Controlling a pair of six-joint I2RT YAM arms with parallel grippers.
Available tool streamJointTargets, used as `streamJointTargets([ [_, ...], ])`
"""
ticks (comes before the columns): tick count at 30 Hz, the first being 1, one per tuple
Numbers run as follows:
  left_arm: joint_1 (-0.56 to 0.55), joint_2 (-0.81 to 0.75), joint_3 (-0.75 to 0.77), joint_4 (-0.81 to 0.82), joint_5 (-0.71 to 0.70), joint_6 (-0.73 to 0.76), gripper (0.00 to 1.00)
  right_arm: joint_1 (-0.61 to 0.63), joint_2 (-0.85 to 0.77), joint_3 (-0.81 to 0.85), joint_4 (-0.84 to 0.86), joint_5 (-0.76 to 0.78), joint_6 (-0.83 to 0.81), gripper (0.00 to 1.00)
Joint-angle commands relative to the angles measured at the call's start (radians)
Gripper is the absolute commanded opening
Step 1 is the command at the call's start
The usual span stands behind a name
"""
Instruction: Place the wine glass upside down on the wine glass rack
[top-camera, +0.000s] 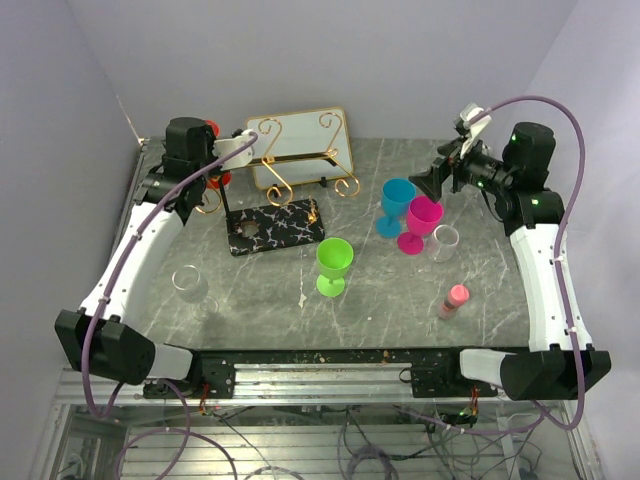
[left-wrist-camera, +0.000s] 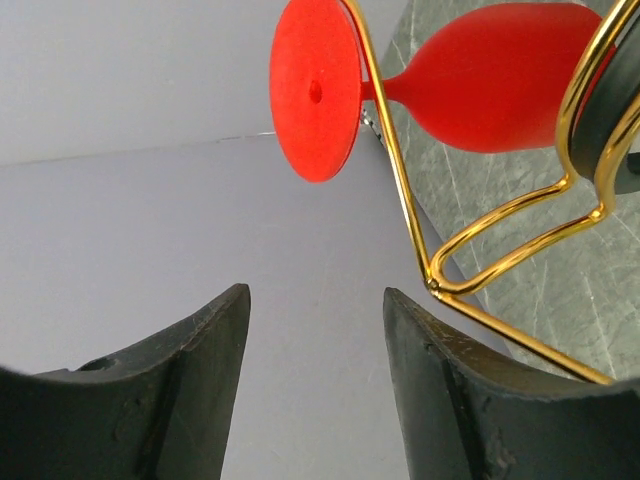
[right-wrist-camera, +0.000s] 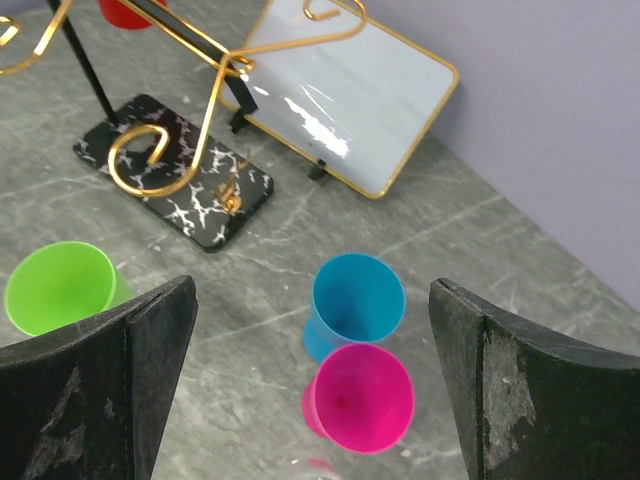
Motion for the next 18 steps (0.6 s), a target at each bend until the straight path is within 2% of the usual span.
streamJointTargets([
  [1,-0.006,-0.049,-0.001,0.026,-0.013,-0.055,0.67,-0.007,-0.030,-0.027,-0.033,0.099,-0.073,1.00],
  [6,-0.004,-0.103,-0.019,0.087,-0.032,-0.151,0.74,-0.007,-0.036,-0.044,-0.075,0.160,-0.123,1.00],
  [10,0.007,-0.153,-0.049,0.138,-0.019,-0.284,0.86,-0.006,-0.040,-0.059,-0.109,0.177,-0.160,1.00],
  [15,0.033,-0.191,-0.037,0.110,-0.001,-0.462,0.98,-0.014,-0.062,-0.091,-0.128,0.271,-0.188,1.00],
  [18,0.061,-0.215,-0.013,0.060,0.056,-0.574,1.00,-0.017,-0.061,-0.114,-0.115,0.346,-0.172,1.00],
])
